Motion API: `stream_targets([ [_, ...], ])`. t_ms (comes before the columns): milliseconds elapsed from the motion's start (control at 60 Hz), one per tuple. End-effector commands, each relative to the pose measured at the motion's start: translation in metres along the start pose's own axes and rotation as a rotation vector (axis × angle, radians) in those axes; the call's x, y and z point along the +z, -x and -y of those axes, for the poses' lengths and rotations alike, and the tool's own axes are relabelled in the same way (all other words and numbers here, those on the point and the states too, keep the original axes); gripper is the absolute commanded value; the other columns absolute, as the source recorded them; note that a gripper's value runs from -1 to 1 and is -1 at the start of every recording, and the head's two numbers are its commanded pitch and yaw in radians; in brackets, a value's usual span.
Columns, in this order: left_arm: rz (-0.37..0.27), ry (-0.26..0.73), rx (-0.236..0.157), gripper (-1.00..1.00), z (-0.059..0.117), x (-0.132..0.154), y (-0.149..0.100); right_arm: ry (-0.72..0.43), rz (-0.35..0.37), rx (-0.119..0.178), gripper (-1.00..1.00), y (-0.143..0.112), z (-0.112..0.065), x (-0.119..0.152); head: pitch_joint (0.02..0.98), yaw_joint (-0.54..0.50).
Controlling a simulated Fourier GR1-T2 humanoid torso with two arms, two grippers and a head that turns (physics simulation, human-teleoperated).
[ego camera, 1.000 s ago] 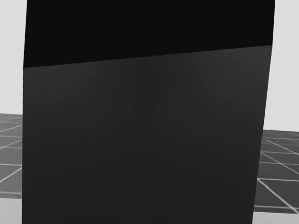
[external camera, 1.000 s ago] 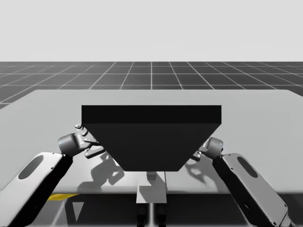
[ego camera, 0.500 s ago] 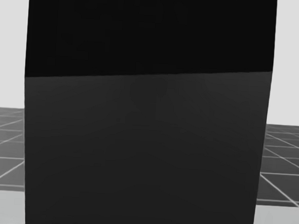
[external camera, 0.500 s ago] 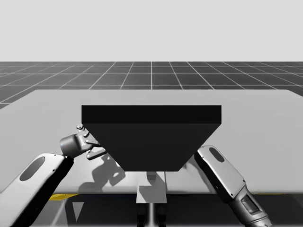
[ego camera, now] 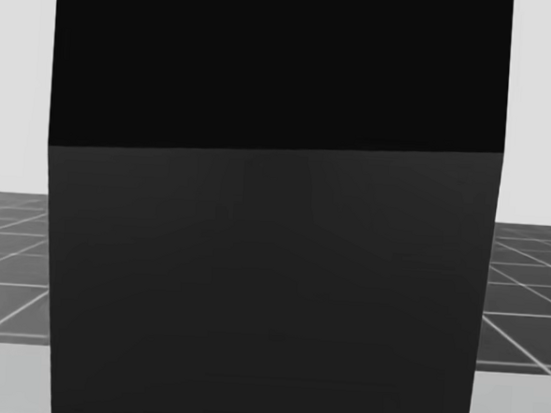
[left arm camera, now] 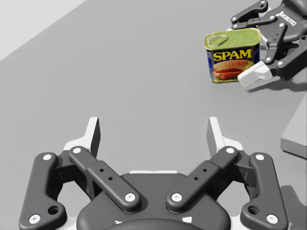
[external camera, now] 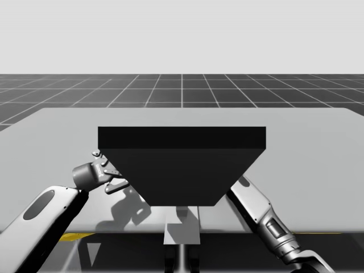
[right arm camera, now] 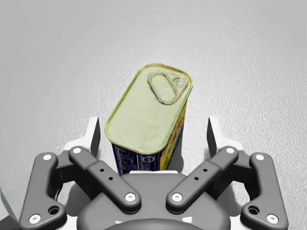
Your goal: Reach around the screen and pick up the object behind it.
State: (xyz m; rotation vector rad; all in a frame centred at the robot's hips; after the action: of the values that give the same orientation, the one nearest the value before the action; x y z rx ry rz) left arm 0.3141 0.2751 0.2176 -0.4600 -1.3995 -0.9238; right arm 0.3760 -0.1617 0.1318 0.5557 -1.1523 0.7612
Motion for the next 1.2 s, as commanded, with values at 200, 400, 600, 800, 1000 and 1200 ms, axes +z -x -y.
stream_targets([
  [200, -0.004, 0.001, -0.005, -1.00, 0.001, 0.000, 0.000, 0.104, -0.002, 0.017, 0.99, 0.006, 0.005, -0.003, 0.141, -0.01],
  [400, -0.005, -0.002, -0.005, -1.00, 0.001, -0.001, 0.000, 0.152, -0.001, 0.020, 1.00, 0.006, 0.014, 0.007, 0.141, -0.01],
  [600, -0.005, -0.011, -0.001, -1.00, 0.000, 0.000, 0.001, 0.230, 0.050, 0.045, 1.00, -0.003, 0.034, 0.047, 0.142, -0.01],
  [800, -0.007, -0.012, 0.000, -1.00, 0.000, -0.001, 0.001, 0.316, 0.082, 0.056, 1.00, -0.011, 0.060, 0.092, 0.139, -0.02],
  [1000, -0.007, -0.020, 0.003, -1.00, -0.002, -0.001, 0.002, 0.388, 0.131, 0.053, 1.00, -0.024, 0.078, 0.121, 0.144, -0.02],
  [1200, 0.006, -0.043, 0.012, -1.00, -0.005, 0.000, 0.001, 0.497, 0.207, 0.027, 1.00, -0.045, 0.097, 0.145, 0.149, -0.02],
])
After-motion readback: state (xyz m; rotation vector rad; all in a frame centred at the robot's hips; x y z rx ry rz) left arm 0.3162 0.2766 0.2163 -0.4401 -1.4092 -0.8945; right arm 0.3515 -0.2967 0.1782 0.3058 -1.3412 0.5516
